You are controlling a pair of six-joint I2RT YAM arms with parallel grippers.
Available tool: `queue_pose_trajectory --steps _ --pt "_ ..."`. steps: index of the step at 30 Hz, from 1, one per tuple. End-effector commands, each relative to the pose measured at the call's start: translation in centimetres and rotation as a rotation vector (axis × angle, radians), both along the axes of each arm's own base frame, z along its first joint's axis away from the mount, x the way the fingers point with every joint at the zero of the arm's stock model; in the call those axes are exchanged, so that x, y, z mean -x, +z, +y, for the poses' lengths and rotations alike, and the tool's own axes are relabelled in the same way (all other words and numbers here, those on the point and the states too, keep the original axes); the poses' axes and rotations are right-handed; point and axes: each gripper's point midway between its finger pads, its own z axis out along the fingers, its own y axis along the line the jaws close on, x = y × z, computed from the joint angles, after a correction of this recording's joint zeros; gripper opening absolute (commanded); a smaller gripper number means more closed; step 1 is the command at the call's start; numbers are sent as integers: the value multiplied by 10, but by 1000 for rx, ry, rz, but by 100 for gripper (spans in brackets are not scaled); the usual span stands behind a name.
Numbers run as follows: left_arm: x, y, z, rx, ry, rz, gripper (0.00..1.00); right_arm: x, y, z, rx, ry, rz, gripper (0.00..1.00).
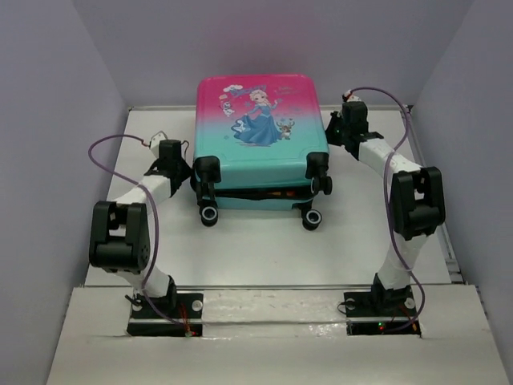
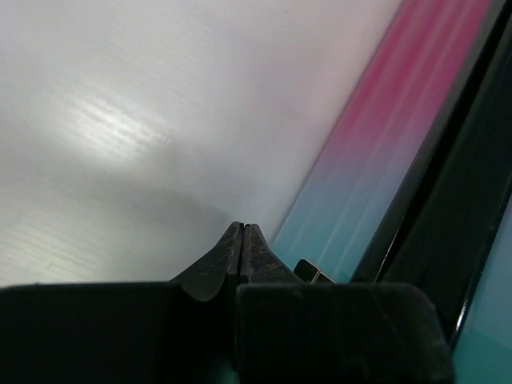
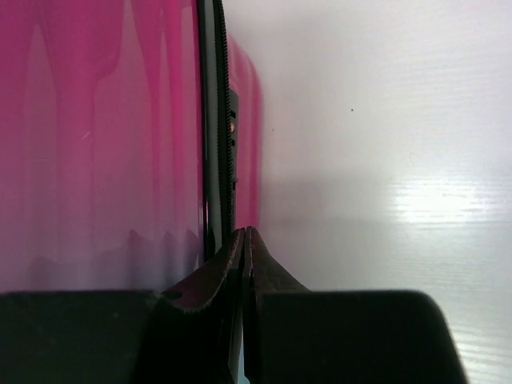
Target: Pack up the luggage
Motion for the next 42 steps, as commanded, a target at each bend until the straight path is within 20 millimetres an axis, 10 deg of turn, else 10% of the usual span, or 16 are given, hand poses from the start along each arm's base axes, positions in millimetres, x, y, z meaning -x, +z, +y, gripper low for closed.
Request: queue_pose_trajectory --steps 1,10,15,16,17,21,22,26,32,36,38,42 --pt "33 29 -73 77 -144 -108 6 73 -1 73 -50 216 36 7" --pt "138 34 -163 162 -332 -168 6 122 -9 43 33 192 28 7" --pt "196 36 -204 242 -406 -188 6 76 -5 71 -11 312 29 7" --pt "202 40 -210 237 -416 -202 6 57 23 88 -60 352 -9 7" --pt "205 45 -212 238 -412 -213 6 46 1 98 -83 374 47 7" --pt "206 61 -213 223 -404 -263 6 18 19 142 -138 457 66 7" --pt "204 64 -213 218 -400 -273 7 -5 44 149 -145 456 1 9" --pt "193 84 -218 163 -415 -328 15 -30 113 144 -163 341 -115 72" --pt "182 114 -210 93 -396 -392 25 -28 220 75 -90 74 -332 97" --pt "186 151 -161 40 -275 -466 37 11 257 40 -18 -12 -402 76" --pt "191 165 -140 22 -237 -492 44 32 264 30 -17 -24 -445 15" --pt "197 221 -99 51 -127 -624 50 103 224 7 -43 -50 -426 7"
